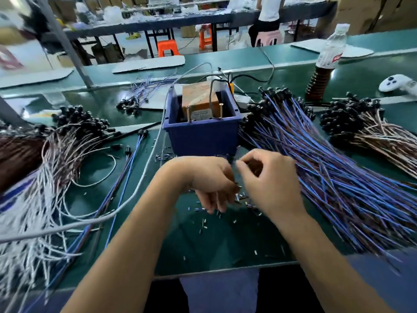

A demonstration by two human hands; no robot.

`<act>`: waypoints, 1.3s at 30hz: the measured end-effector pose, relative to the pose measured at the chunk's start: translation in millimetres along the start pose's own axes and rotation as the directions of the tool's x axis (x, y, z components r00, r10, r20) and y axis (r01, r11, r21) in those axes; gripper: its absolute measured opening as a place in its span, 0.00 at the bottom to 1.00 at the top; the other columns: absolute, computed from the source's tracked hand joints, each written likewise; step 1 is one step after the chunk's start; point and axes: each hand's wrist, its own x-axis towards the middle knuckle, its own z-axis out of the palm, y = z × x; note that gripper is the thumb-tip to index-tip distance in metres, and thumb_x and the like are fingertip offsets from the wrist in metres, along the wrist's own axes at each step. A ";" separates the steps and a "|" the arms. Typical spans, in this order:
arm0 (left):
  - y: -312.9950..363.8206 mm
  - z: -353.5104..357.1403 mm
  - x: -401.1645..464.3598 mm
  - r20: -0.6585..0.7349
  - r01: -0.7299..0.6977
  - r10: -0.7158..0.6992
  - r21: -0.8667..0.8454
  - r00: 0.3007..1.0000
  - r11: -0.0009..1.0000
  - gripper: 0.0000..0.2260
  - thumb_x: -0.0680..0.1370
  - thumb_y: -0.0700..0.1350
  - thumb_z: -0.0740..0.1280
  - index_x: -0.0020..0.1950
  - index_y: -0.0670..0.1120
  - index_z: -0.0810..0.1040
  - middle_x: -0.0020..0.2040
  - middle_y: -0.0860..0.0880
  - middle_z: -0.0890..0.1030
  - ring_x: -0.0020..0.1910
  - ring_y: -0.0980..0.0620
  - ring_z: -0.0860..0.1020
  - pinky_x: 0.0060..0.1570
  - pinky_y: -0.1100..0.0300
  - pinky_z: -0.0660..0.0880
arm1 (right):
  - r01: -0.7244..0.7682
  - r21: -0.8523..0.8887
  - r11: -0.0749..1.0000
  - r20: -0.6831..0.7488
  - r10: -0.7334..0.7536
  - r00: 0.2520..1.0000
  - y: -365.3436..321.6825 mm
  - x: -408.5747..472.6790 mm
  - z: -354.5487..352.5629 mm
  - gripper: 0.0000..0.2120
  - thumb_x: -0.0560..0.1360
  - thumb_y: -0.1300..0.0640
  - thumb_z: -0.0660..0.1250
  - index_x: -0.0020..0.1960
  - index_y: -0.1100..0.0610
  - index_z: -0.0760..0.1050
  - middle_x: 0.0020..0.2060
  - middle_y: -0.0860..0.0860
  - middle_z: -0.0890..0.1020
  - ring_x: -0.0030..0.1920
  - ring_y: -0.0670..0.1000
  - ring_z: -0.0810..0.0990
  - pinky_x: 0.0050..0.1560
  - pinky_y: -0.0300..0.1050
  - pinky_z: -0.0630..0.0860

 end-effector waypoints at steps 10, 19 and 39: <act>-100.8 -47.3 -51.4 -0.812 0.483 -0.155 0.171 0.562 0.859 0.04 0.74 0.40 0.65 0.47 0.40 0.76 0.40 0.45 0.77 0.44 0.39 0.80 0.42 0.52 0.75 | 0.071 -0.015 0.997 0.555 -0.051 0.830 -104.5 19.5 127.4 0.11 0.76 0.57 0.67 0.36 0.57 0.75 0.37 0.58 0.81 0.43 0.64 0.81 0.43 0.51 0.78; -158.6 -67.0 -25.7 -0.879 0.547 -0.202 0.077 0.431 0.834 0.12 0.79 0.40 0.67 0.61 0.39 0.79 0.63 0.36 0.78 0.65 0.35 0.76 0.59 0.45 0.75 | 0.079 -0.088 0.993 0.674 0.001 0.739 -131.6 42.6 183.1 0.07 0.77 0.63 0.59 0.45 0.54 0.74 0.33 0.56 0.86 0.37 0.58 0.87 0.33 0.40 0.77; -137.3 -83.5 -6.2 -0.803 -0.383 -0.415 -0.578 0.428 0.721 0.06 0.78 0.40 0.63 0.41 0.44 0.74 0.34 0.48 0.85 0.34 0.48 0.82 0.37 0.52 0.79 | -0.229 0.476 0.849 0.575 -0.104 0.811 -102.9 37.0 182.7 0.12 0.86 0.47 0.59 0.57 0.54 0.74 0.43 0.52 0.83 0.31 0.54 0.86 0.23 0.39 0.69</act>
